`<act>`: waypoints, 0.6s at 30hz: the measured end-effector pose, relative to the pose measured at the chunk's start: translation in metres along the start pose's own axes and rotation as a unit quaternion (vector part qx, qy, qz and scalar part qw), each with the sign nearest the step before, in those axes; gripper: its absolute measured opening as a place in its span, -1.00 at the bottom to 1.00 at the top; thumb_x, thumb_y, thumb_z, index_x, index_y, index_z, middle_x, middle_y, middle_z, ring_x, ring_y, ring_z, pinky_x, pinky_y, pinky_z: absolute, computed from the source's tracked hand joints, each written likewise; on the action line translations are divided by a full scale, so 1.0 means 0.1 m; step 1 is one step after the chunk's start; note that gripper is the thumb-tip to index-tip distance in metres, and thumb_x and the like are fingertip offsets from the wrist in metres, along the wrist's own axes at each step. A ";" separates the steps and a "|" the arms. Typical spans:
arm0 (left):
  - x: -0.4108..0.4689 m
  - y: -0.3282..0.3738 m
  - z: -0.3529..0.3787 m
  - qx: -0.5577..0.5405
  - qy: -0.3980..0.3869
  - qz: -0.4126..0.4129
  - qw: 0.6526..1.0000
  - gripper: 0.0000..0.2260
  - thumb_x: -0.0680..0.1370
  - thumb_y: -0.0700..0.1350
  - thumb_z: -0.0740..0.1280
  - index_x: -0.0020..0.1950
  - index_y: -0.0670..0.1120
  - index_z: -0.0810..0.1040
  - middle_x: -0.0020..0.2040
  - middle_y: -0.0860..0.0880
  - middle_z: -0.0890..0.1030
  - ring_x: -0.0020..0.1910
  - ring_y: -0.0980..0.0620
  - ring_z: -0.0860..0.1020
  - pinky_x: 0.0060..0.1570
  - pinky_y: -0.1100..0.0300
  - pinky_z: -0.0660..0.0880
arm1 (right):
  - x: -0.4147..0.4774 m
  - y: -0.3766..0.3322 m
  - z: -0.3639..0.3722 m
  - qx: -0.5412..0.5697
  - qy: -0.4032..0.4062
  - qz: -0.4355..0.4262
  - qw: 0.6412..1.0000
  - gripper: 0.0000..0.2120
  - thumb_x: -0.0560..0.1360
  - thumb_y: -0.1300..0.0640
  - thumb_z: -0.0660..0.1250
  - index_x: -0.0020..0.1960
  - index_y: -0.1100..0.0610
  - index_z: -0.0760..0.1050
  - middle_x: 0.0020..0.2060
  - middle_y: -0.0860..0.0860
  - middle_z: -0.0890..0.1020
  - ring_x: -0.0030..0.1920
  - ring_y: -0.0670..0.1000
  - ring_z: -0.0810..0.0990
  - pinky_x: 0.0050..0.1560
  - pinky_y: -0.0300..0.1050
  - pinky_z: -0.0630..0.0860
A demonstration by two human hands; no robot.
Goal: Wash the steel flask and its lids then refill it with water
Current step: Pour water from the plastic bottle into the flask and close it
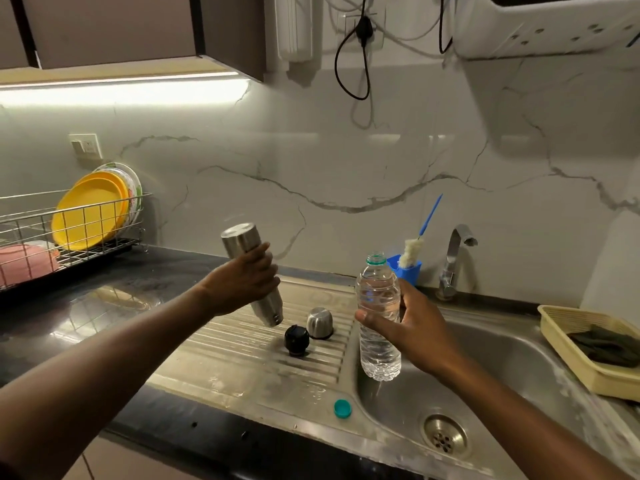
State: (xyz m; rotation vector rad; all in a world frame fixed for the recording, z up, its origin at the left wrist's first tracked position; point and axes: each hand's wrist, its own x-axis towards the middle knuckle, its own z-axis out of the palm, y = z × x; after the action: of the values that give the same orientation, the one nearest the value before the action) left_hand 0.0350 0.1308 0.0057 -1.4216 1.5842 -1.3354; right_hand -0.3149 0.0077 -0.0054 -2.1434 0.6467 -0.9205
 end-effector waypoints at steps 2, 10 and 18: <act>-0.04 -0.12 -0.05 -0.036 0.030 -0.062 0.997 -0.36 0.39 -0.12 0.62 0.45 -0.05 0.53 0.35 -0.21 0.58 0.40 -0.33 0.49 0.57 -0.37 0.04 | 0.01 0.00 -0.06 -0.005 -0.001 -0.002 1.000 -0.53 0.43 -0.22 0.55 0.25 -0.14 0.50 0.05 -0.26 0.67 0.03 -0.37 0.61 -0.04 -0.35 0.47; 0.27 -0.12 -0.83 -0.334 0.123 -0.290 0.888 -0.31 0.46 -0.06 0.58 0.54 0.02 0.40 0.38 -0.11 0.57 0.34 -0.25 0.54 0.44 -0.32 0.40 | 0.10 -0.12 -0.52 -0.070 0.034 -0.016 0.997 -0.41 0.46 -0.21 0.53 0.38 -0.09 0.40 0.06 -0.27 0.65 -0.01 -0.36 0.62 0.03 -0.34 0.51; 0.61 0.50 -1.54 -0.653 0.131 -0.397 0.631 -0.29 0.35 0.16 0.63 0.46 0.17 0.49 0.04 0.11 0.67 -0.03 0.03 0.65 0.01 0.02 0.62 | 0.16 -0.23 -1.10 -0.210 0.042 -0.028 0.976 -0.39 0.45 -0.18 0.54 0.36 -0.04 0.35 0.12 -0.02 0.63 0.04 0.01 0.64 0.07 0.00 0.57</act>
State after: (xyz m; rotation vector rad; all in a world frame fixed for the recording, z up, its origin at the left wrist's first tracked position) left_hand -0.1365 0.1104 0.0149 -3.2038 2.4046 -0.5419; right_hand -0.3855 -0.0327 0.0731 -2.5148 0.8924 -0.9752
